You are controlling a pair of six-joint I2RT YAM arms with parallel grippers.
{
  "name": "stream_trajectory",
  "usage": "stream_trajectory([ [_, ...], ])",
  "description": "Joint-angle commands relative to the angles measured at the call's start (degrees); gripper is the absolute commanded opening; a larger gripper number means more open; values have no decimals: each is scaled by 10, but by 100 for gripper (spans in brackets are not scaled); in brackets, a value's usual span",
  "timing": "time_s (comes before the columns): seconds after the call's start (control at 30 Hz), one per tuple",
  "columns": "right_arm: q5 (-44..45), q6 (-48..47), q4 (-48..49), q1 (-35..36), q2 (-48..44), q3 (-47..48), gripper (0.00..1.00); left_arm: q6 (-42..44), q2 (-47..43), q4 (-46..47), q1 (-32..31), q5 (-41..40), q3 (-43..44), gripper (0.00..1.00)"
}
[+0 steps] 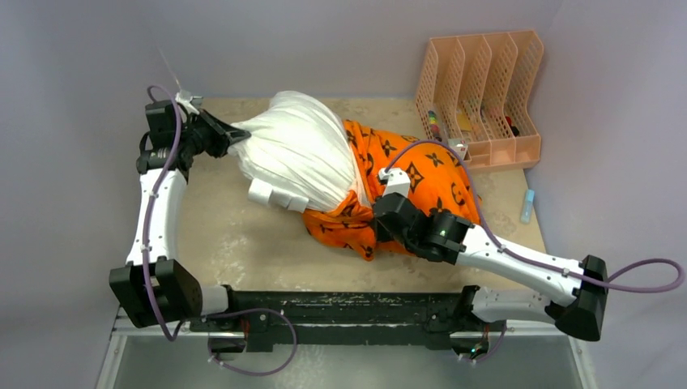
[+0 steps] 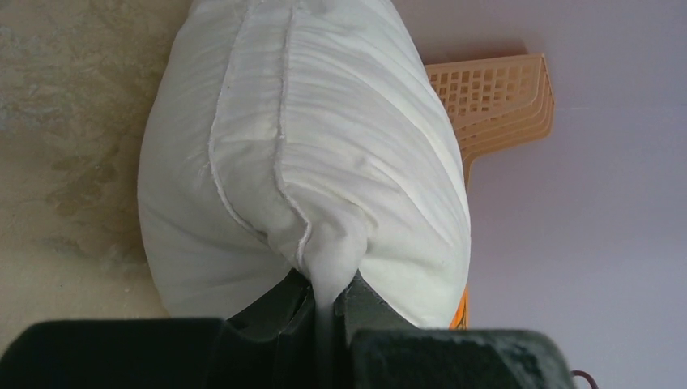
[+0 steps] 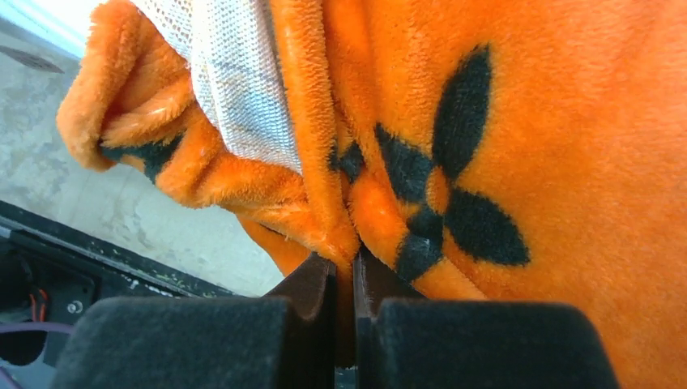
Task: Remove the pillowcase from the pillow
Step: Remove the pillow from the pillowcase.
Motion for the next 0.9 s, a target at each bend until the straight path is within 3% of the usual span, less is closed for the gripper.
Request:
stream_trajectory([
  [0.0,15,-5,-167,-23,-14,-6,0,4,-20,91,17,-57,50,0],
  [0.07,-74,-83,-103,-23,-15,31,10,11,-44,84,17,-55,22,0],
  [0.2,-165,-147,-41,-22,-26,127,50,63,-95,27,17,-67,-51,0],
  [0.3,-128,-187,-19,-23,-27,174,59,82,-138,-2,17,-97,-112,0],
  [0.47,43,-152,-75,-52,40,222,75,78,-196,-22,16,-112,-179,0],
  [0.6,-15,-127,-60,-106,89,209,83,88,-226,-61,17,-132,-190,0],
  [0.67,-50,-137,-16,-122,111,181,78,85,-234,-64,16,-131,-197,0],
  [0.73,-32,-110,-51,-136,152,183,62,87,-238,-69,17,-140,-199,0],
  [0.83,49,-74,-100,-146,183,165,11,90,-239,-75,17,-152,-195,0],
  [0.87,79,-66,-103,-149,170,147,0,89,-237,-75,17,-158,-193,0],
])
